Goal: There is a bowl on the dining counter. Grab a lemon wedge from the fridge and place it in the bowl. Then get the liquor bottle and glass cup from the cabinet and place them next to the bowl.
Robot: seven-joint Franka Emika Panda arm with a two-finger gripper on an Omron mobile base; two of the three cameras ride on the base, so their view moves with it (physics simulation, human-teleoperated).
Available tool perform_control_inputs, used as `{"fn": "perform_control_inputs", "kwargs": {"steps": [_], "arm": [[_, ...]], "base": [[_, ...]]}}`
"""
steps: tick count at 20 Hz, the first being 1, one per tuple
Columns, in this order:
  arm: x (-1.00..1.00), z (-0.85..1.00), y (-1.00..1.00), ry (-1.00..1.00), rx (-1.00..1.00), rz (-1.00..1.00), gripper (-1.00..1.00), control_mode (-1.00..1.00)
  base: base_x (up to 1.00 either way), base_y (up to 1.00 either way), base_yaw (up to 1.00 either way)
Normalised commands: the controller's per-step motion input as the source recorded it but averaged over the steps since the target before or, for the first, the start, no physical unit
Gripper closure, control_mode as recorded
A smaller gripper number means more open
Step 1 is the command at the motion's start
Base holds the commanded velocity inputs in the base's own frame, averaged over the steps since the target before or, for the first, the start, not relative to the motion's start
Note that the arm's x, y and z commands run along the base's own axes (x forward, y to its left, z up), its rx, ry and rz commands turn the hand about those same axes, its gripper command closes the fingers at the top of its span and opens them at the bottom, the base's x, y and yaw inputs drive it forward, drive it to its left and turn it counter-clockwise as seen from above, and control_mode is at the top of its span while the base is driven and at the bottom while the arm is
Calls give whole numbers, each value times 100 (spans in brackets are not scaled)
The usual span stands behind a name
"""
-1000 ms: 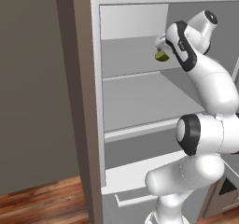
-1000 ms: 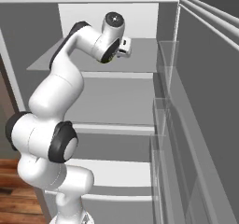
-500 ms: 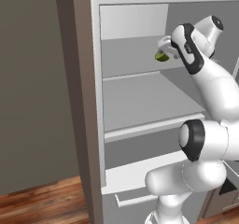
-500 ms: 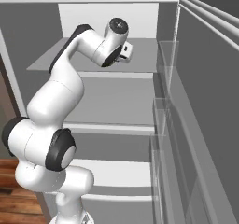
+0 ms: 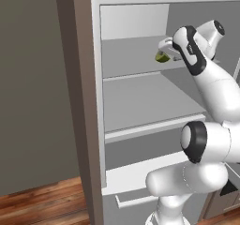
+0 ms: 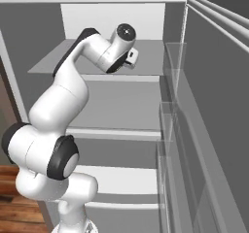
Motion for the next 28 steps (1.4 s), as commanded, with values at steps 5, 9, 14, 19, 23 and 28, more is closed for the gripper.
{"fn": "perform_control_inputs", "kwargs": {"steps": [5, 9, 14, 19, 23, 28], "arm": [[17, -12, 2, 0, 3, 0, -100, -100], [11, -14, 15, 1, 0, 0, -100, -100], [4, -24, 19, 5, 0, 0, -100, -100], [2, -26, 22, 4, 0, 0, -100, -100], [4, -29, 25, 4, 0, 0, -100, -100], [9, -40, 50, 9, 0, 0, 100, -100]], "base": [[0, 0, 0], [0, 0, 0], [0, 0, 0], [0, 0, 0], [0, 0, 0], [0, 0, 0]]}}
